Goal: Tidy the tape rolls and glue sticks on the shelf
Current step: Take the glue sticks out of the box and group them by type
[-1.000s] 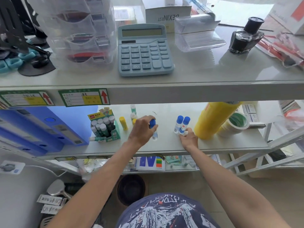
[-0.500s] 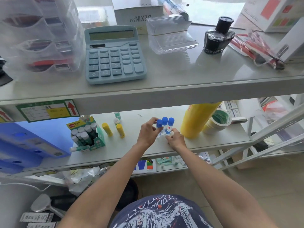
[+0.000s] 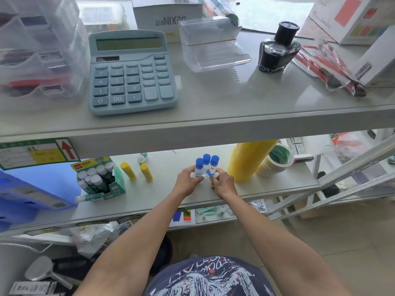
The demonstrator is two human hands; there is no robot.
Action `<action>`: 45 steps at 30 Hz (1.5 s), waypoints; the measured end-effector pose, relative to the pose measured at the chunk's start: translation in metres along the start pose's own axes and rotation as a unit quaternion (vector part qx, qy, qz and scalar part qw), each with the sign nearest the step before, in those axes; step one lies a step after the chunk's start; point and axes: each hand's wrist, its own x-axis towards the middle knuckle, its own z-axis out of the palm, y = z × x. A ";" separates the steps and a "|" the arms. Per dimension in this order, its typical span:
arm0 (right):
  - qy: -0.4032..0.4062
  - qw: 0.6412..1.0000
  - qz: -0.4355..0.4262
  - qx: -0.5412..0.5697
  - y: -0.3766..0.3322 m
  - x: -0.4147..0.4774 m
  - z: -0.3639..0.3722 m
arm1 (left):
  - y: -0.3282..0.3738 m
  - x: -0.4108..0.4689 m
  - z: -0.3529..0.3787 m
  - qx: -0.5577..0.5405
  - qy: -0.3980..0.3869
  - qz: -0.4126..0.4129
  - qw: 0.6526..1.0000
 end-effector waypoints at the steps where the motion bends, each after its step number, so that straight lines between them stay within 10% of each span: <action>1: 0.002 1.000 -0.001 0.001 0.001 0.000 -0.001 | 0.001 0.002 0.002 0.003 0.003 -0.001 1.000; 34: -0.056 0.995 0.073 -0.045 -0.031 -0.048 0.005 | -0.008 -0.006 -0.012 0.058 0.002 0.000 0.998; 45: -0.135 0.989 -0.049 -0.033 -0.116 -0.031 0.106 | -0.059 -0.084 -0.086 0.036 0.230 -0.035 0.972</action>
